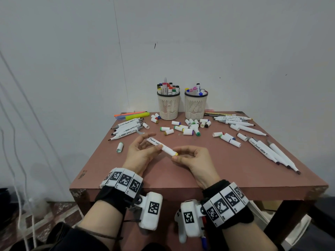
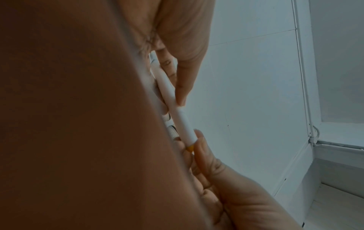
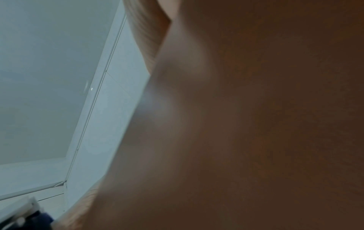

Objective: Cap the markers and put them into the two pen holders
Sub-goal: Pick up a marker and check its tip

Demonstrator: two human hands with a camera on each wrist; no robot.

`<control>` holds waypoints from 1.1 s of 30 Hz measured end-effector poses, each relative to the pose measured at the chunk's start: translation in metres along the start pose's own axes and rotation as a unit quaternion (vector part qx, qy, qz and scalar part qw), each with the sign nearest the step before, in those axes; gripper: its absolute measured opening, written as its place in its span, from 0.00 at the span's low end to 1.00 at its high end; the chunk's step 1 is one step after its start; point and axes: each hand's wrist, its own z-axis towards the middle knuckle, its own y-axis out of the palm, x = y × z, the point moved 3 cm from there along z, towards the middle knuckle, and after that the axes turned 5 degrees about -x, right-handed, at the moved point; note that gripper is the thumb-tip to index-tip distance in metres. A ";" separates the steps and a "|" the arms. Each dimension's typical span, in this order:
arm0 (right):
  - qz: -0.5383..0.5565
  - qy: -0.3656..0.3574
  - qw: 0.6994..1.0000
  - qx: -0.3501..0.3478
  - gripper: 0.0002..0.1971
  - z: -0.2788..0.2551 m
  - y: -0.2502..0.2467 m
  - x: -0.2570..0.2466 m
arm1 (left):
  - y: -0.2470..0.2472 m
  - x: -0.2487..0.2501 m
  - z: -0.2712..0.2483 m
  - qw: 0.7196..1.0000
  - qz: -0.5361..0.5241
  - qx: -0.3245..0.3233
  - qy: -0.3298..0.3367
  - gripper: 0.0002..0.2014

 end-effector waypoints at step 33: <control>-0.040 -0.014 0.999 0.004 0.13 -0.003 0.004 -0.003 | 0.000 -0.001 0.000 0.997 0.047 -0.062 0.027 0.17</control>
